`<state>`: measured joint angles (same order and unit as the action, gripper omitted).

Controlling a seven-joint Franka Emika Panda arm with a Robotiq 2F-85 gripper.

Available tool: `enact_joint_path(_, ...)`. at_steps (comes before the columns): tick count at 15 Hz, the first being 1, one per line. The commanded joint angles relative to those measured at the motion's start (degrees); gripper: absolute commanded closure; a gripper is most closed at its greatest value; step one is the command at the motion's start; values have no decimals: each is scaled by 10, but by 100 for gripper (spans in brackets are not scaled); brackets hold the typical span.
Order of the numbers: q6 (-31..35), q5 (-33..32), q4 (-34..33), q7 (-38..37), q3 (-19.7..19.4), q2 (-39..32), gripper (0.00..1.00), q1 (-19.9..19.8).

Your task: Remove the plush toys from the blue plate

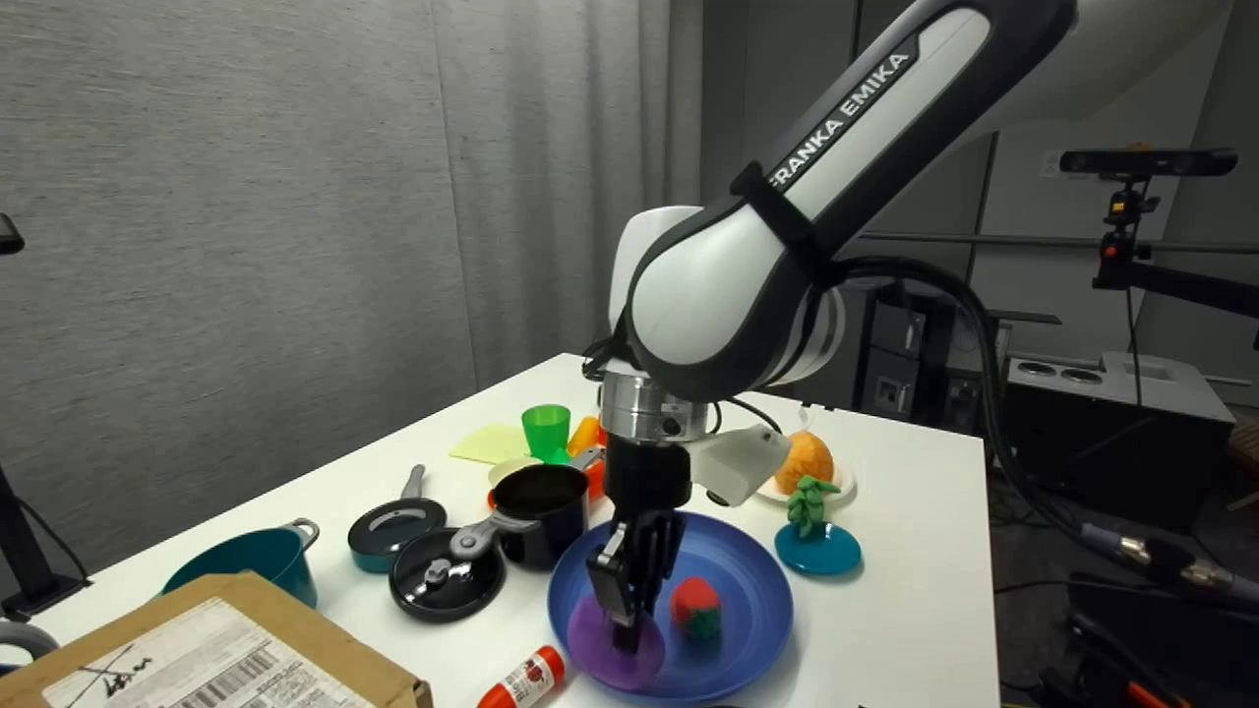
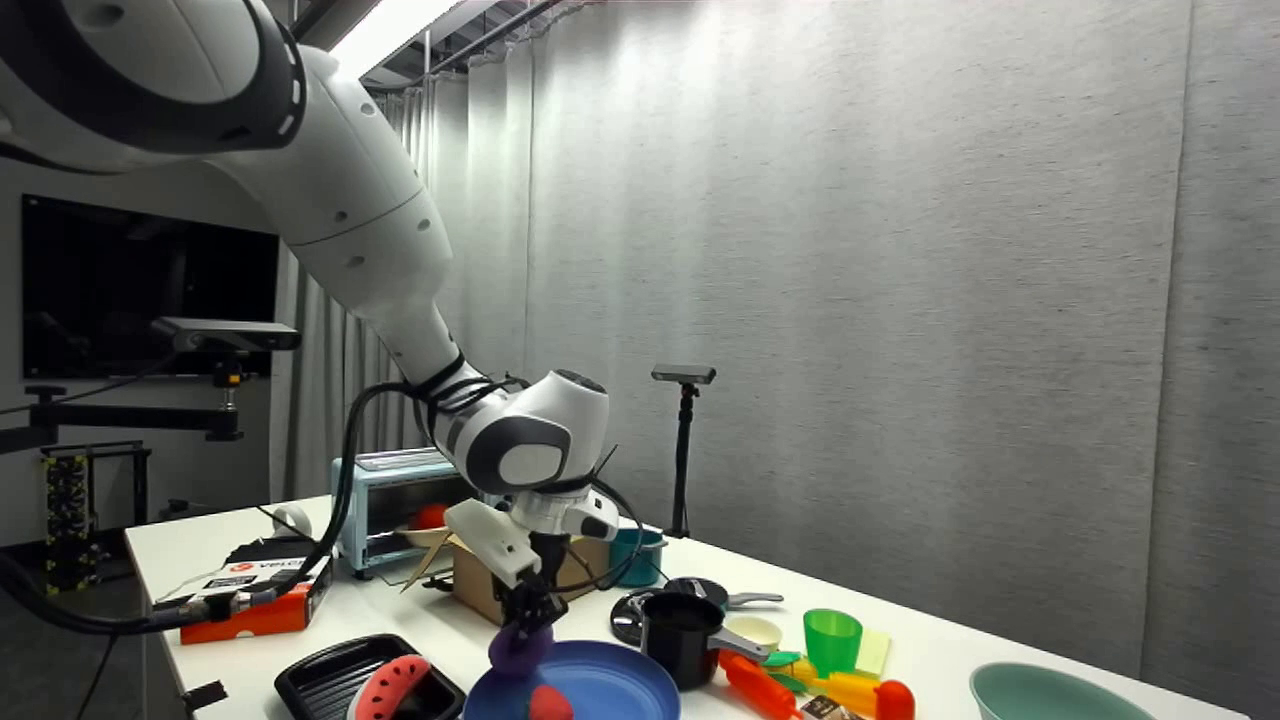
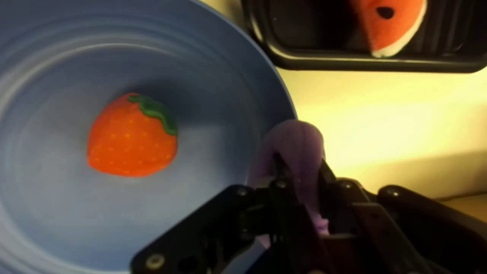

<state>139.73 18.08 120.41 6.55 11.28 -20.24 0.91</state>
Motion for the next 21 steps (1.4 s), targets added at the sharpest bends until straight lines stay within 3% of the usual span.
enact_joint_path(1,-39,14,2,71,33,37,98,12)
enact_joint_path(8,-142,41,-40,211,80,-15,97,24)
enact_joint_path(14,-327,12,-98,278,60,-85,97,15)
enact_joint_path(15,-352,0,-106,272,51,-91,62,20)
enact_joint_path(16,-365,-7,-112,270,45,-95,60,22)
enact_joint_path(21,-349,4,-134,297,34,-79,24,11)
